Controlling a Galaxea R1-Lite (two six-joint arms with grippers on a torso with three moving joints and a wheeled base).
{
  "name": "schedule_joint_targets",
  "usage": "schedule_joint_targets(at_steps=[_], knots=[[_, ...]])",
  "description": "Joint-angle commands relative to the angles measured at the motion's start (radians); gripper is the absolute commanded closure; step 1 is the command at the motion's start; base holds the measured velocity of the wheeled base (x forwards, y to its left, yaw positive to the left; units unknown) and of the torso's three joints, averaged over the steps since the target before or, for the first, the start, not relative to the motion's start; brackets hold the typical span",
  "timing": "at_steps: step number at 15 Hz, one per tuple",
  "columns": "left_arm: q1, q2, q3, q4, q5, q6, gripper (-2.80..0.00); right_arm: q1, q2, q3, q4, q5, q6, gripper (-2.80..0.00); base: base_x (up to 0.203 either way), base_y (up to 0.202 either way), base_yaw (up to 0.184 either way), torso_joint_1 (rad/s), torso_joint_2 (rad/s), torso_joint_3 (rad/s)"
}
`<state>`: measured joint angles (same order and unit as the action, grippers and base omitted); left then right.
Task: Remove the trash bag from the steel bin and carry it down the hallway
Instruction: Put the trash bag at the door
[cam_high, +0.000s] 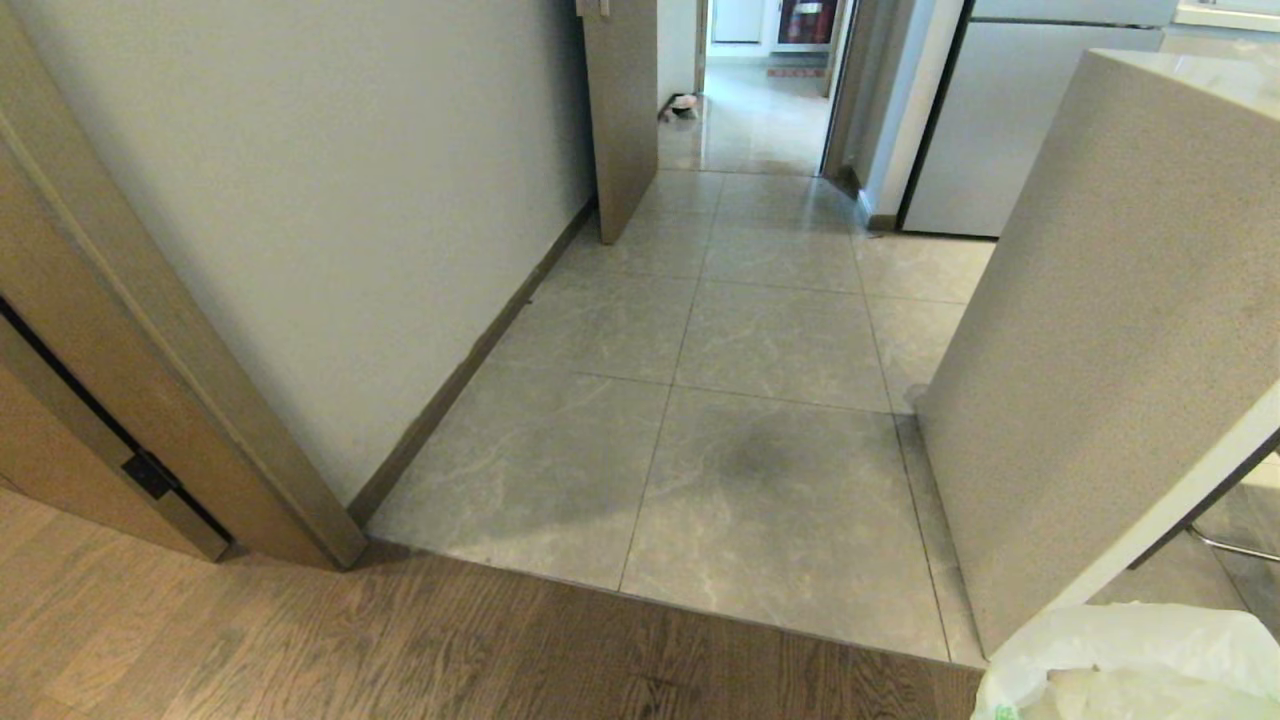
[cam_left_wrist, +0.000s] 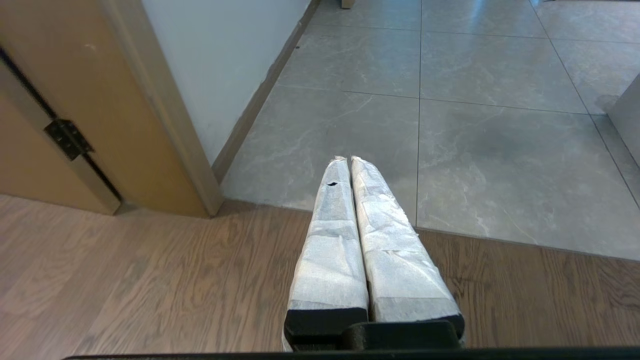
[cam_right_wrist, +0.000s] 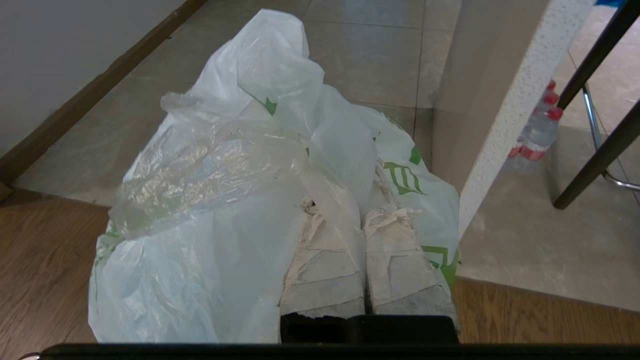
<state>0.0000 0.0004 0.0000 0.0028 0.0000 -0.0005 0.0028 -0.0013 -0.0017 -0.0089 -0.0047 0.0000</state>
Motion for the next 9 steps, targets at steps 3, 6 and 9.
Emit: schedule_joint_targets(at_steps=[3,6,9], knots=[[0.0,0.0,0.0,0.0,0.0,-0.001,0.0,0.0,0.001,0.0,0.001,0.006,-0.015,0.0,0.038,0.0,0.0,0.001,0.0,0.001],[0.0,0.0,0.0,0.0,0.0,-0.001,0.0,0.0,0.001,0.0,0.0,0.002,-0.005,0.0,0.0,0.0,0.0,0.0,0.0,0.0],[0.0,0.0,0.0,0.0,0.0,-0.001,0.0,0.0,0.001,0.0,0.0,0.002,0.0,0.0,0.0,0.0,0.0,0.0,0.0,0.0]])
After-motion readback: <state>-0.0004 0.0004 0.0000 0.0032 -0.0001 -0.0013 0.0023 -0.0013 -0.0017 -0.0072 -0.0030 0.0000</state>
